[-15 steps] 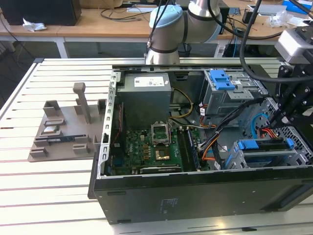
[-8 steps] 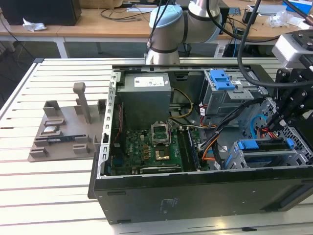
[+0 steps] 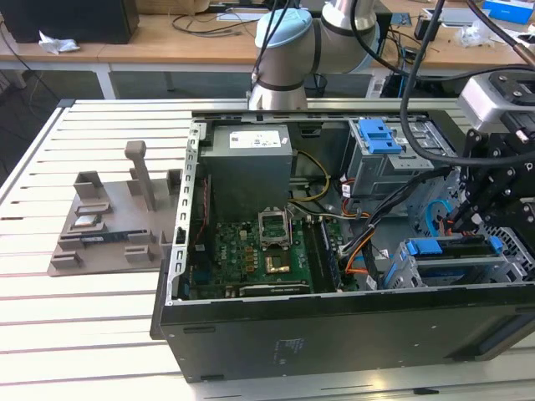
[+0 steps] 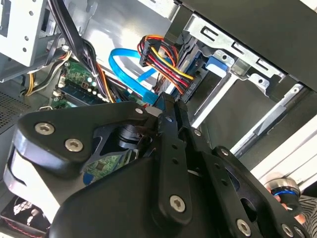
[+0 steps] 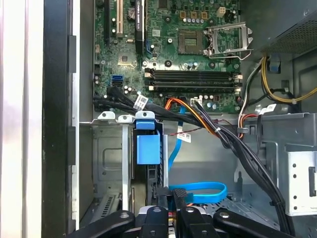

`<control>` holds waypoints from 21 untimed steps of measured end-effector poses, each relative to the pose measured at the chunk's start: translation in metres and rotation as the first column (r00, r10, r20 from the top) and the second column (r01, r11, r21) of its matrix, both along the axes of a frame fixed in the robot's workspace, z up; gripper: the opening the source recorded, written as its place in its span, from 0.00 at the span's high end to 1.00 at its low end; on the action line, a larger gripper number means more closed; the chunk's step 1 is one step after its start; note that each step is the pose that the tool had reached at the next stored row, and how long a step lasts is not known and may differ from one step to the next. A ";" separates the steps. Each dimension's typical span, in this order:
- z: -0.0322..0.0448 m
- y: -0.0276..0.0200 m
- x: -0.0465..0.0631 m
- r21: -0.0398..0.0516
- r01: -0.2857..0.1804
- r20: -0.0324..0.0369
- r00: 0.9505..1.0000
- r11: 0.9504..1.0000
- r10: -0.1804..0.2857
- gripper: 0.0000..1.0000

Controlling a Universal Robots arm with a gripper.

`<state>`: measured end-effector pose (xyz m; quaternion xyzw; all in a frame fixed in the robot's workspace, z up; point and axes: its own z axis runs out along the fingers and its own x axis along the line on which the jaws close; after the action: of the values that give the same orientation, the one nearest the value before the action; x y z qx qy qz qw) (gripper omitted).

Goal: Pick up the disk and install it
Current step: 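Insert the second disk wire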

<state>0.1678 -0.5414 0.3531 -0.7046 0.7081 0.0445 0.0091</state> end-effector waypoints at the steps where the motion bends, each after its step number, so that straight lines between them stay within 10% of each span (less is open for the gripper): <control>1: -0.0003 -0.0003 0.000 0.000 0.000 0.000 1.000 1.000 0.000 0.84; 21: -0.0089 -0.0110 -0.002 -0.003 0.000 0.000 1.000 1.000 0.000 0.84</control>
<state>0.1653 -0.5525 0.3441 -0.7047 0.7082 0.0434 0.0081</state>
